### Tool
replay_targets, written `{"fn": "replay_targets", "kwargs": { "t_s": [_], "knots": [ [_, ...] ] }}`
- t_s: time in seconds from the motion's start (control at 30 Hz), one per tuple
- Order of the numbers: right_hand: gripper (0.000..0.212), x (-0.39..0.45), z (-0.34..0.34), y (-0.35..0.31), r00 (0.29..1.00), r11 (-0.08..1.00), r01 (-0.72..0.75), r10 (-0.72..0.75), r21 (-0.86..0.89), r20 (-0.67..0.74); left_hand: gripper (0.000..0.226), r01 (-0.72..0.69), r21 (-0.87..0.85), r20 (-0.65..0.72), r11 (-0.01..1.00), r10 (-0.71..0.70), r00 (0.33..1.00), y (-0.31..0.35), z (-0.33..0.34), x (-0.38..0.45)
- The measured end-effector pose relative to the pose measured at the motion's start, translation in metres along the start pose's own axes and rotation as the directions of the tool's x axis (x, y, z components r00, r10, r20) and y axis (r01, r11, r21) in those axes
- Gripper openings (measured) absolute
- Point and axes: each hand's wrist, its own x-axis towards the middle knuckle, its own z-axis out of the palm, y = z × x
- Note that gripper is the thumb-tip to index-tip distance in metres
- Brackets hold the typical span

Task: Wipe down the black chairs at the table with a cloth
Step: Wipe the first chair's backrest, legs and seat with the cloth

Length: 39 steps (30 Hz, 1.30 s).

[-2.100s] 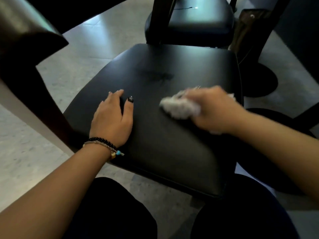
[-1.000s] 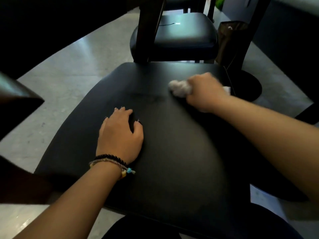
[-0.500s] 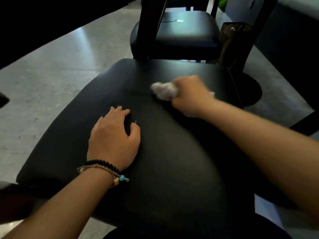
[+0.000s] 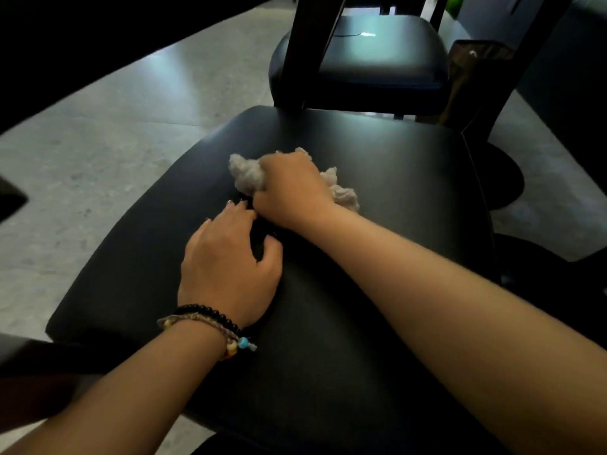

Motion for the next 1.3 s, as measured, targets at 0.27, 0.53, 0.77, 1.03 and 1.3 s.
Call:
{"fn": "replay_targets", "kwargs": {
  "t_s": [0.27,0.53,0.77,1.03,1.3],
  "knots": [
    [0.031,0.049,-0.067,0.131,0.951,0.922,-0.297,0.263,-0.247,-0.162,0.046,-0.004,-0.006,-0.01,1.0,0.003,1.0,-0.002,0.003,0.003],
    [0.033,0.072,-0.008,0.046,0.991,0.986,-0.127,0.122,-0.109,-0.045,0.045,0.008,0.001,-0.02,1.0,-0.008,1.0,-0.002,0.004,0.001],
    [0.033,0.046,-0.014,0.044,0.999,0.993,0.019,-0.015,-0.114,0.034,0.045,0.005,0.017,-0.012,1.0,-0.004,1.0,-0.002,0.002,0.002],
    [0.008,-0.065,-0.058,0.072,0.958,0.964,0.256,-0.242,-0.073,0.154,0.046,-0.011,0.034,-0.032,0.999,0.012,0.999,-0.002,0.004,0.004],
    [0.017,0.007,-0.028,0.042,0.999,0.997,0.011,-0.007,-0.082,0.051,0.046,-0.004,0.035,-0.049,0.999,0.006,0.999,-0.002,0.005,0.003]
  ]
}}
